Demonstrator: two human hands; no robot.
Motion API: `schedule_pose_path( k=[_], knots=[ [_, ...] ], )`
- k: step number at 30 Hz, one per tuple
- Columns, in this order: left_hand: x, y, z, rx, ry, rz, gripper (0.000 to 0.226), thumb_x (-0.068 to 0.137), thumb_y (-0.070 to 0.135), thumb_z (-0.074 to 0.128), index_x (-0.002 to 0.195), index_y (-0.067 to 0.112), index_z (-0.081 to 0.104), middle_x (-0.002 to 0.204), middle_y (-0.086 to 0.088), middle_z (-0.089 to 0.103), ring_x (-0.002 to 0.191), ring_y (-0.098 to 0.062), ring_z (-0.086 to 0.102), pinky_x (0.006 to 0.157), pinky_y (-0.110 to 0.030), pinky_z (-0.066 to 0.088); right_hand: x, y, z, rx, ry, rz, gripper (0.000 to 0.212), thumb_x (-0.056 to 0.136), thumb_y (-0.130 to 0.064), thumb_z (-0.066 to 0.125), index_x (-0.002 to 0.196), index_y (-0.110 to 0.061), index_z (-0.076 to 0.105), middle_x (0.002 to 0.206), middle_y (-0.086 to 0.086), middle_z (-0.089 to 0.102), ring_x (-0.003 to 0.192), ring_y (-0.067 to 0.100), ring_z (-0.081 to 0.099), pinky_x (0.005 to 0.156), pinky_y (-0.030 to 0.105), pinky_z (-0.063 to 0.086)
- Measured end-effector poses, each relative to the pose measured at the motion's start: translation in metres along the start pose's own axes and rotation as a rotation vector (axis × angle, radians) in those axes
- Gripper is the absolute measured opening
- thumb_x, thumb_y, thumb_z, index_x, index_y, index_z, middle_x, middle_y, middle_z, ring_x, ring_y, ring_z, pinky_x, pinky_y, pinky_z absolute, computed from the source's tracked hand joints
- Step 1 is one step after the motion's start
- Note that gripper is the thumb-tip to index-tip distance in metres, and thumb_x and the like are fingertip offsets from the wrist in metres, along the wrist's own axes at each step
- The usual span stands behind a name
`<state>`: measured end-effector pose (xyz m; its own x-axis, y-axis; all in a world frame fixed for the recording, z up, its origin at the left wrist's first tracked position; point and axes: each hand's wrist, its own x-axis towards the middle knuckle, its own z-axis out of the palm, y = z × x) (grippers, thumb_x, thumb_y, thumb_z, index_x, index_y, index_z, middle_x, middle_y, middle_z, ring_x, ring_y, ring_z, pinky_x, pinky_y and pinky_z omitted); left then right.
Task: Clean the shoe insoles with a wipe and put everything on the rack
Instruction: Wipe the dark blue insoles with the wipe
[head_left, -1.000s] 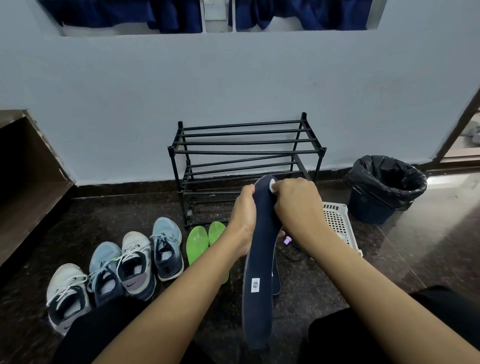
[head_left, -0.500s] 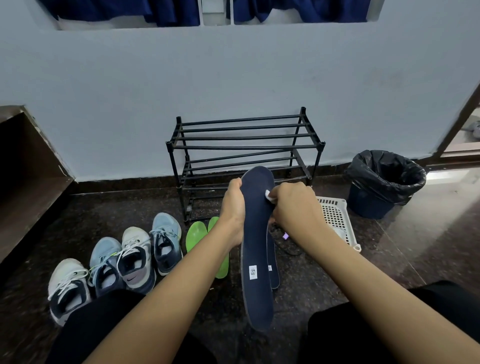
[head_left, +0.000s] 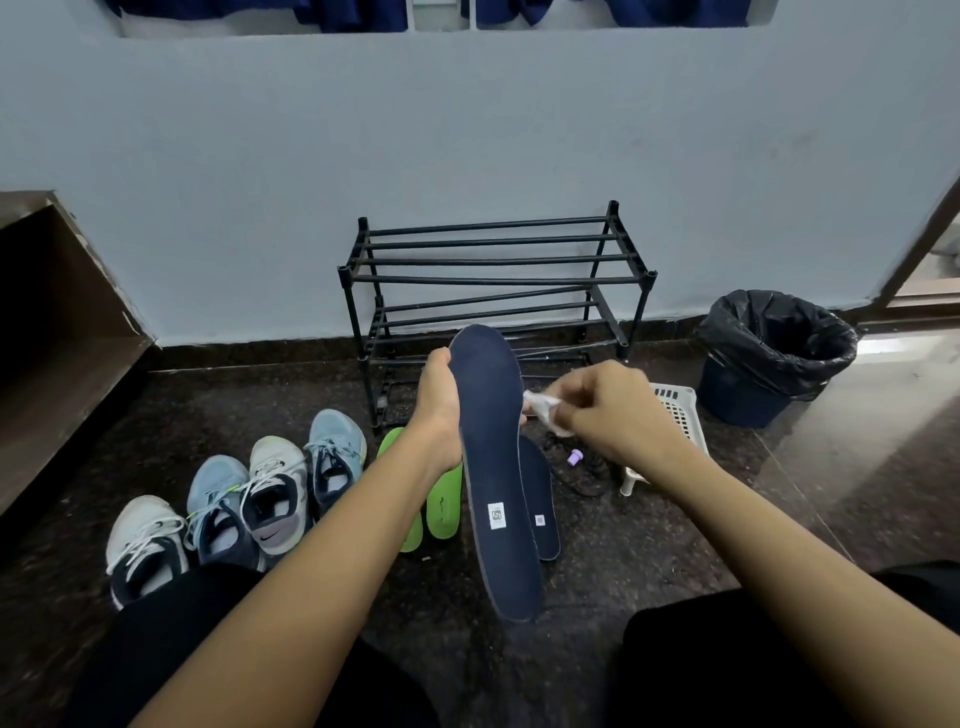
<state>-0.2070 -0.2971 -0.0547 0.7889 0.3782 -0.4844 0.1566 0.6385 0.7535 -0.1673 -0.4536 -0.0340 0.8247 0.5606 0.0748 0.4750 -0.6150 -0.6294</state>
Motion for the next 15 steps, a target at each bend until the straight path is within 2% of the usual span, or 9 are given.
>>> schedule_pose_path(
  k=[2,4,6,8,10,12,15],
  knots=[
    [0.001,-0.004,-0.001,0.010,0.011,0.001,0.047,0.102,0.041,0.030,0.080,0.011,0.059,0.065,-0.008,0.064,0.058,-0.025,0.059,0.064,-0.031,0.045,0.005,0.006,0.005,0.003,0.155,-0.011,0.015,0.089,-0.027,0.061,0.090,-0.020,0.074,0.073,0.000,0.070,0.064,0.012,0.061,0.056,0.016,0.044],
    [0.002,-0.011,0.001,0.054,0.012,-0.018,0.050,0.102,0.045,0.031,0.087,0.010,0.062,0.063,-0.010,0.068,0.053,-0.025,0.063,0.058,-0.028,0.049,0.012,0.010,0.013,-0.093,0.281,-0.079,0.019,0.089,-0.020,0.058,0.100,-0.019,0.073,0.085,0.006,0.073,0.077,0.022,0.066,0.069,0.028,0.050],
    [0.003,-0.018,0.002,0.124,0.005,-0.036,0.051,0.102,0.048,0.033,0.092,0.009,0.065,0.062,-0.010,0.069,0.055,-0.023,0.064,0.054,-0.025,0.050,0.016,0.011,0.024,-0.219,0.274,-0.195,0.022,0.089,-0.018,0.055,0.103,-0.017,0.073,0.090,0.013,0.071,0.086,0.033,0.063,0.076,0.038,0.051],
    [0.004,-0.021,0.003,0.161,-0.006,-0.058,0.052,0.100,0.049,0.035,0.090,0.010,0.067,0.064,-0.009,0.069,0.063,-0.023,0.063,0.059,-0.027,0.048,0.018,0.010,0.038,-0.321,0.200,-0.319,0.021,0.088,-0.012,0.056,0.099,-0.015,0.074,0.086,0.015,0.068,0.084,0.036,0.058,0.073,0.039,0.050],
    [0.007,-0.022,0.002,0.166,0.005,-0.065,0.051,0.099,0.050,0.035,0.087,0.011,0.066,0.070,-0.009,0.069,0.066,-0.023,0.061,0.062,-0.030,0.046,0.016,0.011,0.049,-0.415,0.185,-0.415,0.021,0.080,0.000,0.061,0.088,-0.014,0.075,0.077,0.011,0.065,0.075,0.032,0.054,0.064,0.034,0.048],
    [0.012,-0.022,-0.001,0.165,0.020,-0.067,0.049,0.098,0.050,0.036,0.090,0.012,0.066,0.077,-0.008,0.068,0.070,-0.023,0.061,0.065,-0.031,0.046,0.015,0.015,0.056,-0.446,0.217,-0.451,0.024,0.071,0.005,0.066,0.082,-0.014,0.074,0.072,0.007,0.063,0.067,0.027,0.050,0.057,0.030,0.044],
    [0.017,-0.023,-0.007,0.160,0.037,-0.054,0.044,0.098,0.046,0.036,0.086,0.014,0.064,0.077,-0.006,0.067,0.068,-0.021,0.059,0.064,-0.030,0.044,0.014,0.019,0.060,-0.409,0.242,-0.470,0.027,0.069,0.007,0.066,0.083,-0.013,0.075,0.075,0.007,0.066,0.067,0.027,0.051,0.057,0.032,0.046]
  ],
)
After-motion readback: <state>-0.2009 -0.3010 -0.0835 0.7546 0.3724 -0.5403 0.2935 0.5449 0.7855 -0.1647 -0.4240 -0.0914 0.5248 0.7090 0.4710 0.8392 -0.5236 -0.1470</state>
